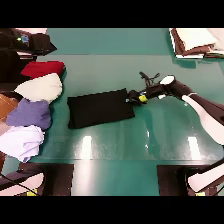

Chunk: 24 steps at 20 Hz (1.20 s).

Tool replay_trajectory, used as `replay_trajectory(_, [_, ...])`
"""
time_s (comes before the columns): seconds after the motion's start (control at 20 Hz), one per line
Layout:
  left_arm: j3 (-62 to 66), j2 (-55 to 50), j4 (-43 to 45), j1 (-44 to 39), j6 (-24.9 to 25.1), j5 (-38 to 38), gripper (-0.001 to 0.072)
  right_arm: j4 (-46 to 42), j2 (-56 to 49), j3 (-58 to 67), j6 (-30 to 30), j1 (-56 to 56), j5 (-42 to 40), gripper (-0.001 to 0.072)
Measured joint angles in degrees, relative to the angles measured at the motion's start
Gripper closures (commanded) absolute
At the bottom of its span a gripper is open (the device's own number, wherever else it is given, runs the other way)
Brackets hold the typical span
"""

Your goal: Fold the shirts.

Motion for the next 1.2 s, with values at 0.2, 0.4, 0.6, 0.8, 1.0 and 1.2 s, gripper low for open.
replay_trajectory(0.2, [-0.13, -0.52, -0.31, -2.10, 0.00, -0.04, 0.0684, 1.20, -5.53, 7.39, -0.33, 3.54, 0.72, 0.0697])
replay_trajectory(0.4, [-0.17, -0.68, -0.46, -2.84, -0.17, -0.66, 0.0685, 1.70, -2.54, 8.22, -0.46, 1.27, 1.20, 0.0697])
replay_trajectory(0.6, [-0.17, -0.68, -0.44, -5.01, -0.37, -1.18, 0.0684, -0.96, 8.41, 1.29, -0.42, -9.29, -0.96, 0.0697])
replay_trajectory(0.8, [-0.17, -0.68, -0.35, -9.14, -0.39, 0.24, 0.0684, -7.76, 21.51, -6.36, 1.27, -26.60, -1.60, 0.0697])
replay_trajectory(1.0, [-0.17, -0.70, -0.26, -13.16, -0.44, 3.04, 0.0684, -13.38, 32.04, -11.74, 3.30, -47.15, -2.32, 0.0697])
replay_trajectory(1.2, [-0.17, -0.70, -0.22, -15.23, -0.46, 5.09, 0.0684, -15.21, 39.15, -16.39, 3.98, -64.89, -3.45, 0.0697])
